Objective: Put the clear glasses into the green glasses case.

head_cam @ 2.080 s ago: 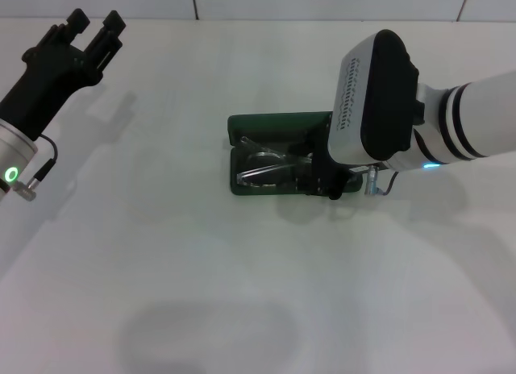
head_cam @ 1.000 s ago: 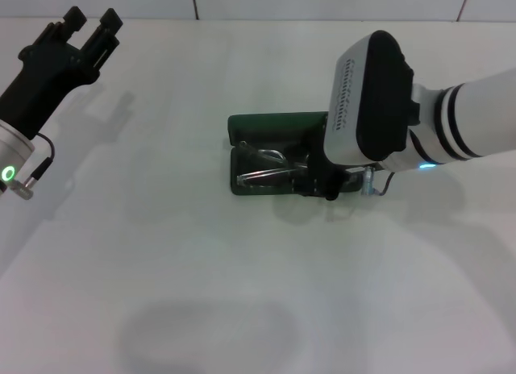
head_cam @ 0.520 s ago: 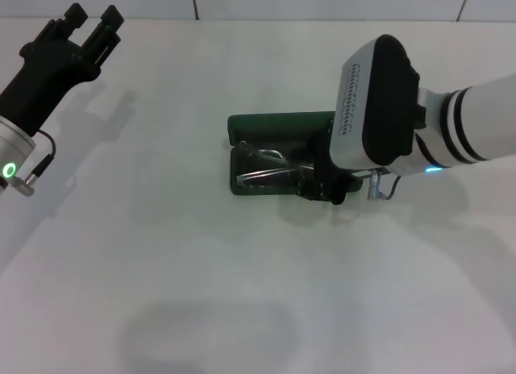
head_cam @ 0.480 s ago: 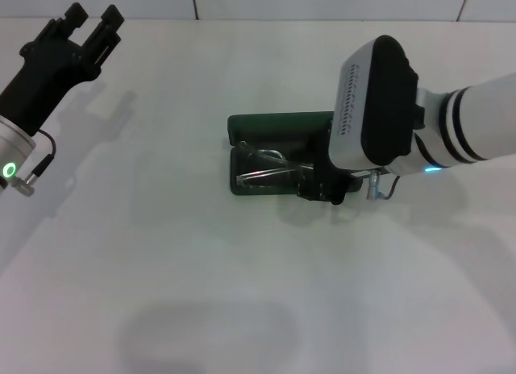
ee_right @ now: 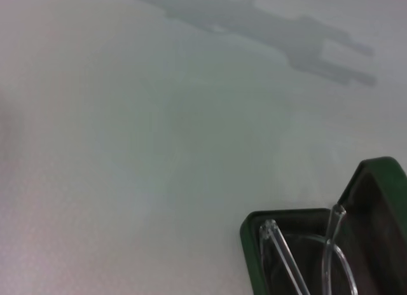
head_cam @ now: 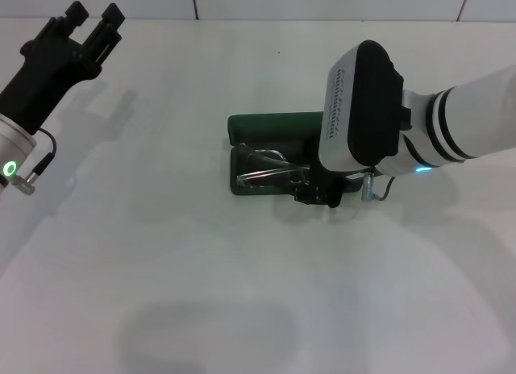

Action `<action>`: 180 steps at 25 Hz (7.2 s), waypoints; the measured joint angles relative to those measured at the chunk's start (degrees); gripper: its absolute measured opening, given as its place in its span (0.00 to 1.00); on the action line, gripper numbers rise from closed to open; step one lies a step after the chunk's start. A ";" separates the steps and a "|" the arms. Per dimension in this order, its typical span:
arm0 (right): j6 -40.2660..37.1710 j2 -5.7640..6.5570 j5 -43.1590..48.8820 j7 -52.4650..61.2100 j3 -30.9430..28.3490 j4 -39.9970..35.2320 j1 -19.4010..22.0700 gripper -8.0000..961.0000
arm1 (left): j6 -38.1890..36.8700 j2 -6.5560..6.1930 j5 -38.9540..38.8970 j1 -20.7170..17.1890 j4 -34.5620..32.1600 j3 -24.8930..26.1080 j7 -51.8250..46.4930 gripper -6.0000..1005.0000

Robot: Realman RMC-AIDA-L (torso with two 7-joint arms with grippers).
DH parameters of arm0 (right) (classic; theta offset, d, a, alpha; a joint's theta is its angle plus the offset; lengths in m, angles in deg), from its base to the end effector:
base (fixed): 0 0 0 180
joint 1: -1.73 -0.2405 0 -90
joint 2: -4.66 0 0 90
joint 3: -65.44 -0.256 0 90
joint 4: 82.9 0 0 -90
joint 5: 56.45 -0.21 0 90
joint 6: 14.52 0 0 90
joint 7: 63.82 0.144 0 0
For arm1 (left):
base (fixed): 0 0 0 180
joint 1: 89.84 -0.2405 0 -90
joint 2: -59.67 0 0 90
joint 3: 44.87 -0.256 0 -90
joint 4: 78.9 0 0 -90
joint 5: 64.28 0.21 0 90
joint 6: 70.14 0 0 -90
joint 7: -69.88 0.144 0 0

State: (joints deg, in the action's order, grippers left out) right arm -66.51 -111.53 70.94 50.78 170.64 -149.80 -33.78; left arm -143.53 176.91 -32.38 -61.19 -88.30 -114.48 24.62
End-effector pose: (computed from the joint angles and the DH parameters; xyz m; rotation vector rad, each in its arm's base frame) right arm 0.1392 0.3639 -0.0885 -2.7909 -0.1081 -0.2043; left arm -0.2901 0.3547 0.0064 -1.8310 -0.6792 -1.1150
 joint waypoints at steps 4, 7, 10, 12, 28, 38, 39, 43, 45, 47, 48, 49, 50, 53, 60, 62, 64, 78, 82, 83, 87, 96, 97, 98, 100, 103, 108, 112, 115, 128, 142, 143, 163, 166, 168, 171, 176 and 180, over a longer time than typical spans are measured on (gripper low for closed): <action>0.07 0.00 -0.03 0.00 -0.02 -0.43 0.10 0.43 | 0.00 0.00 0.00 -0.02 -0.01 0.03 0.00 0.64; -0.13 0.11 0.04 0.00 -0.41 -2.66 1.26 0.43 | 0.00 0.00 0.00 -0.20 -0.01 0.17 0.00 0.64; -0.46 0.28 0.36 0.00 -0.52 -5.11 3.03 0.43 | 0.00 0.00 0.00 -0.23 -0.01 0.21 0.00 0.64; -1.18 0.32 0.50 0.00 -0.57 -5.96 3.56 0.43 | 0.00 0.00 0.00 -0.19 -0.01 0.24 0.00 0.64; -3.27 0.00 0.52 0.00 -0.36 -0.93 -0.51 0.43 | 0.00 0.18 0.00 -0.52 -0.73 0.15 0.07 0.64; -3.19 0.30 0.97 0.08 -1.11 -5.41 2.47 0.43 | 0.00 0.11 0.00 -0.69 -0.72 0.28 0.09 0.64; -3.15 0.30 1.22 0.09 -1.23 -5.29 2.49 0.43 | 0.00 0.10 0.00 -0.63 -0.71 0.30 0.09 0.64; -2.85 0.08 1.71 0.09 -1.04 -3.08 1.52 0.43 | 0.00 0.09 0.00 -0.24 -0.71 0.25 0.09 0.64; -2.44 0.05 1.65 0.09 -0.74 -1.36 0.42 0.43 | 0.00 0.09 0.00 -0.19 -0.71 0.24 0.09 0.64; -2.17 0.04 1.39 0.09 -0.65 -0.29 -0.33 0.43 | 0.00 0.09 0.00 -0.18 -0.71 0.23 0.09 0.64; -2.13 0.03 1.30 0.09 -0.62 0.02 -0.55 0.43 | 0.00 0.09 0.00 -0.18 -0.71 0.23 0.09 0.64; -2.13 0.02 1.27 0.10 -0.62 0.17 -0.66 0.43 | 0.00 0.09 0.00 -0.18 -0.71 0.23 0.09 0.64; -2.13 0.02 1.25 0.09 -0.61 0.14 -0.67 0.43 | -0.01 0.09 0.00 -0.18 -0.71 0.26 0.09 0.64; -2.15 0.00 1.23 0.09 -0.71 -1.39 -0.08 0.43 | 0.00 0.04 0.00 -0.18 -0.71 0.33 0.09 0.64; -5.14 0.35 0.87 -0.30 -3.27 -9.05 4.49 0.43 | -0.01 0.00 -0.01 -0.50 -0.71 0.37 0.10 0.64; -6.91 0.36 -0.68 -1.48 -5.08 -10.71 6.33 0.43 | 0.00 0.05 -0.29 -0.63 -0.71 0.46 0.37 0.64; -7.29 0.40 -4.56 -5.84 -7.62 -10.98 8.89 0.43 | -0.01 0.33 -0.65 -0.76 -0.71 0.52 1.34 0.64; -31.67 0.85 -42.28 -47.03 -42.80 22.76 10.43 0.43 | -2.05 2.71 -2.52 -2.31 -0.34 0.57 9.19 0.65; -34.65 0.87 -42.70 -57.51 -48.75 34.17 7.23 0.43 | -3.63 3.16 -4.02 -2.44 -0.16 0.52 12.08 0.65; -34.90 0.85 -42.43 -59.01 -48.87 35.22 6.79 0.43 | -4.01 3.25 -4.55 -2.33 -0.03 0.45 12.80 0.65; -34.80 0.92 -41.36 -60.43 -48.67 35.86 6.05 0.48 | -4.58 3.49 -5.30 -1.83 0.43 0.21 16.86 0.65; -35.23 0.90 -39.91 -68.07 -48.07 37.52 5.74 0.66 | -7.89 3.42 -7.74 1.91 5.18 -0.30 15.89 0.65; -35.54 1.19 -39.71 -67.73 -47.21 38.00 5.30 0.70 | -7.84 3.28 -6.79 2.12 4.45 -0.79 13.66 0.65; -35.74 1.43 -39.36 -67.57 -46.20 38.21 5.07 0.74 | -7.35 2.87 -4.95 2.42 3.20 -1.72 11.04 0.65; -36.15 1.82 -37.51 -67.23 -44.30 38.23 4.85 0.80 | -4.27 1.62 0.26 3.49 -0.56 -4.36 4.49 0.65; -38.11 2.27 -32.63 -65.99 -43.43 37.27 4.56 0.87 | 3.16 -0.26 11.34 6.47 -6.08 -5.86 -7.04 0.71; -44.03 3.68 -30.25 -66.04 -44.05 36.41 5.49 0.92 | 13.24 -0.59 25.18 12.68 -8.87 -5.69 -16.92 0.76; -45.87 4.11 -30.34 -66.57 -44.12 35.89 6.30 0.92 | 19.15 0.81 33.03 16.08 -8.93 -5.82 -20.30 0.76; -45.75 3.98 -30.22 -66.67 -44.12 35.84 6.36 0.92 | 22.48 1.65 40.02 18.12 -8.95 -5.84 -24.61 0.76; -45.19 3.87 -30.18 -66.78 -44.20 35.84 6.43 0.92 | 23.73 2.35 47.80 19.71 -9.10 -9.69 -32.23 0.76; -44.27 3.78 -30.47 -66.68 -44.21 35.79 5.99 0.92 | 23.12 2.34 48.54 17.58 -9.59 -11.17 -32.89 0.76; -44.25 3.78 -30.52 -66.67 -44.21 35.79 5.99 0.92 | 23.10 2.34 48.57 17.41 -9.59 -11.17 -32.86 0.76; -44.85 3.06 -30.84 -66.52 -45.69 33.67 6.60 0.92 | 19.61 2.46 47.89 11.44 -16.34 -11.54 -32.12 0.75; -45.06 2.44 -30.88 -66.50 -49.65 32.17 7.84 0.92 | 14.22 2.29 46.46 7.67 -22.94 -11.29 -32.08 0.75; -45.40 2.04 -30.90 -66.62 -53.31 31.46 8.45 0.92 | 10.30 2.06 45.51 4.81 -26.99 -10.29 -31.87 0.75; -46.78 1.39 -31.25 -66.79 -59.19 31.45 8.65 0.92 | 4.85 2.17 45.00 1.03 -30.03 -5.29 -29.34 0.75; -51.45 0.98 -33.82 -67.41 -65.26 31.90 8.98 0.92 | -8.70 2.24 43.78 -3.48 -29.52 4.42 -23.64 0.75; -54.49 1.09 -34.50 -67.59 -64.96 31.85 8.79 0.92 | -16.90 2.15 43.61 -7.50 -29.41 7.56 -16.90 0.75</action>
State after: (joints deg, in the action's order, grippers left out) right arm -121.00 -110.44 36.44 -16.80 105.68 -117.96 -24.99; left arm -160.43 179.06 11.23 -68.69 -117.71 -106.92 7.72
